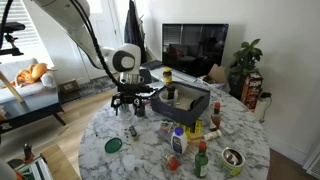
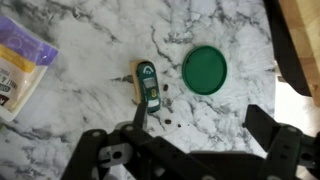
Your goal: Put the toy car on the table, remove the top plank toy, put it on the table to the right and then put the toy car to the plank toy to the left
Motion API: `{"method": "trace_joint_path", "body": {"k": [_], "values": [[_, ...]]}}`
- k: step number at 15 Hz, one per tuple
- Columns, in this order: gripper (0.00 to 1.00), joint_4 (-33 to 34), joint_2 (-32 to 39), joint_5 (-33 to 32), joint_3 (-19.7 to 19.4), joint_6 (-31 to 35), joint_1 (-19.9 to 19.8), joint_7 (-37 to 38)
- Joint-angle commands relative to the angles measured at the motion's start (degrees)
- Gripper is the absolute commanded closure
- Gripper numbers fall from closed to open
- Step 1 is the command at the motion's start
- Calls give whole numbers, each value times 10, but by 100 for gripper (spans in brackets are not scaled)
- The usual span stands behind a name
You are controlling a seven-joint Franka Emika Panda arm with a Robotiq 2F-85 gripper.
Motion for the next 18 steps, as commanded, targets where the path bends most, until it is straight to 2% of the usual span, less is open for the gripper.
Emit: {"method": "trace_joint_path", "body": {"k": [1, 3, 5, 6, 7, 12, 18], "values": [[0, -77, 1, -24, 9, 144, -18, -52], [0, -96, 15, -27, 10, 200, -25, -71], [0, -94, 36, -21, 15, 221, -34, -93], [0, -91, 45, -17, 19, 222, -38, -102], [0, -89, 28, -19, 16, 202, -33, -76], [0, -84, 33, -19, 18, 204, -36, -78], [0, -81, 55, 4, 37, 225, -64, -119]]}}
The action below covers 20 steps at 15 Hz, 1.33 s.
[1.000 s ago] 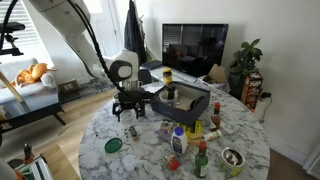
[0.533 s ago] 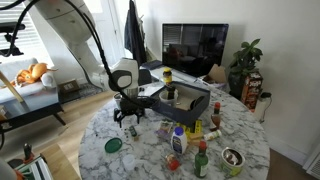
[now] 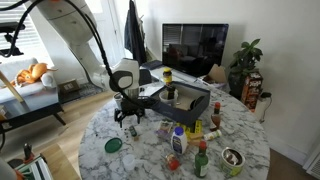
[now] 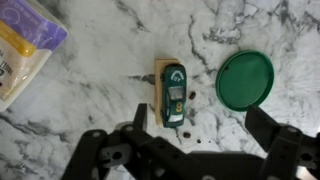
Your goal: Put the toy car on the table, remove the top plank toy, put it on the table to the right and then put the toy car to the plank toy to the left
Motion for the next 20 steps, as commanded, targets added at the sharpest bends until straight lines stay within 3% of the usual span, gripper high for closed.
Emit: {"method": "trace_joint_path", "body": {"k": [1, 11, 14, 15, 20], "values": [[0, 3, 21, 13, 17, 19, -24, -31], [3, 11, 68, -13, 14, 87, -26, -5], [21, 14, 76, -13, 15, 92, -29, -5], [35, 16, 78, -14, 15, 91, -29, -5], [75, 23, 86, -17, 14, 90, -30, -3]]}}
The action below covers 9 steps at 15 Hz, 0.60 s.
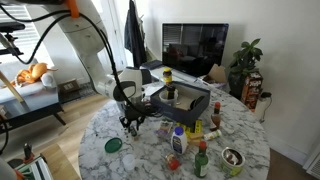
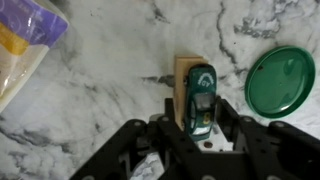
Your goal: Put the toy car on the table, remove the top plank toy, put it on the table to the right and then put the toy car to the plank toy to the left
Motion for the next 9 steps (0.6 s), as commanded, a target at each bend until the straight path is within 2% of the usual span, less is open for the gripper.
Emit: {"method": "trace_joint_path", "body": {"k": [1, 2, 4, 9], "values": [[82, 6, 13, -15, 4, 12, -7, 12], [91, 5, 10, -16, 3, 10, -5, 15], [94, 2, -2, -26, -3, 5, 3, 23], [93, -9, -44, -74, -22, -5, 22, 57]]}}
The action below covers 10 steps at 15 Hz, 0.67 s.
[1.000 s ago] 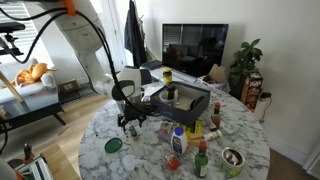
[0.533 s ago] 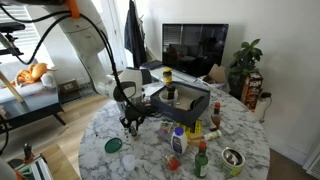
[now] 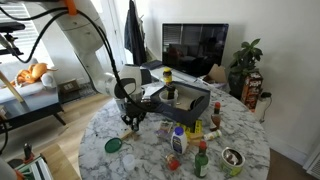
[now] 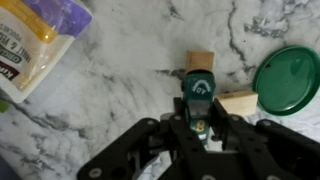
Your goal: Put the toy car on the table, remove the top plank toy, put it on the table to the right and then put the toy car to the plank toy to the left
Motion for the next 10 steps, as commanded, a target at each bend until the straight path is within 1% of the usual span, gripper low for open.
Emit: {"method": "trace_joint_path", "body": {"k": [1, 4, 6, 7, 10], "values": [[93, -9, -28, -36, -15, 1, 8, 34], [93, 12, -14, -46, -32, 10, 5, 56], [93, 37, 10, -40, -39, 17, -3, 67], [93, 48, 19, -44, -48, 21, 0, 84], [93, 87, 57, -46, -58, 22, 0, 110]]}}
